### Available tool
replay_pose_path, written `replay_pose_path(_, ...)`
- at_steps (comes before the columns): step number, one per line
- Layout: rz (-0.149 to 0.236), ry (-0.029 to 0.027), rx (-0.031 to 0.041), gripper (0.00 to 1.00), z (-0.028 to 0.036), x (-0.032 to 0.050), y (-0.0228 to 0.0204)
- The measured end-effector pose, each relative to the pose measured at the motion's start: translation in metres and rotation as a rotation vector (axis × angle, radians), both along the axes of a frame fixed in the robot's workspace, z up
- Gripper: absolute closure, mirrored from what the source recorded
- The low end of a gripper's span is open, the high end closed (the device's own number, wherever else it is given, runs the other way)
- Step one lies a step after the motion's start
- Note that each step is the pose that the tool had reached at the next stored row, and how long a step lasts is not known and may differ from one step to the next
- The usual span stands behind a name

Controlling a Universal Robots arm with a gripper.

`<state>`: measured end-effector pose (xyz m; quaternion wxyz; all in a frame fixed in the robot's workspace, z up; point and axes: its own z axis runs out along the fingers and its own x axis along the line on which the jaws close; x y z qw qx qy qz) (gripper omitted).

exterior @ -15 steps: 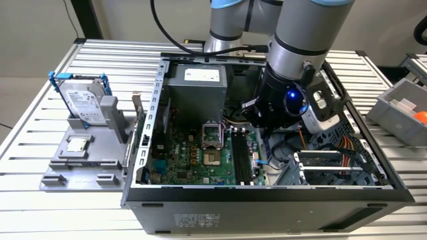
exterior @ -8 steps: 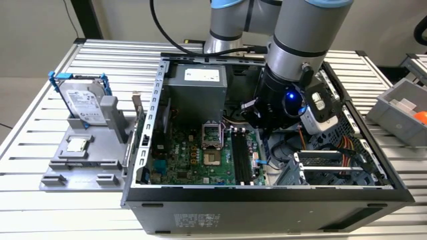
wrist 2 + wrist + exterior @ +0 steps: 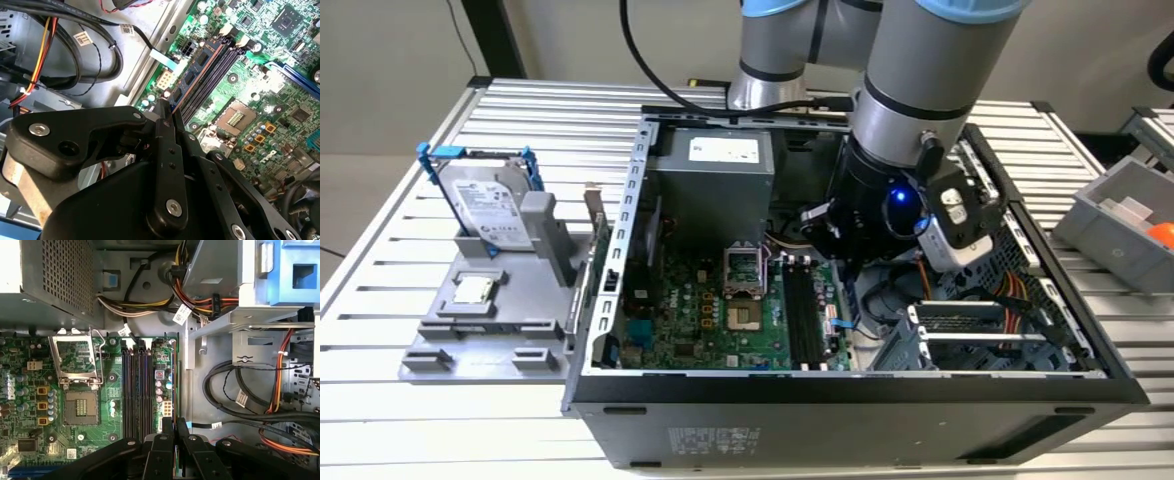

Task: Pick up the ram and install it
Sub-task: 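Insert the ram into the slot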

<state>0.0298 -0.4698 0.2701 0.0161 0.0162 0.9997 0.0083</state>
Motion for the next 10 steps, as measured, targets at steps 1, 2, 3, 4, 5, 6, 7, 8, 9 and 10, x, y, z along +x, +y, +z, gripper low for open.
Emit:
replay_pose_path(1,0.0,0.0001,-0.0003,1.0,-0.0009,0.0,0.0)
replay_pose_path(2,0.0,0.0001,-0.001,1.0,-0.002,0.0,0.0)
replay_pose_path(3,0.0,0.0001,-0.0017,1.0,-0.0027,0.0,0.0)
replay_pose_path(4,0.0,0.0,-0.0026,1.0,-0.0035,0.0,0.0)
replay_pose_path(5,0.0,0.0,-0.0035,1.0,-0.0045,-0.0001,0.0)
replay_pose_path(6,0.0,0.0,-0.0041,1.0,-0.0052,-0.0004,0.0)
replay_pose_path(7,0.0,0.0,-0.0044,1.0,-0.0059,-0.0007,-0.0001)
replay_pose_path(8,0.0,0.0,-0.0047,1.0,-0.0068,-0.0008,-0.0001)
replay_pose_path(9,0.001,0.0,-0.0053,1.0,-0.0076,-0.0009,-0.0001)
replay_pose_path(10,0.001,0.0,-0.006,1.0,-0.0087,-0.001,-0.0001)
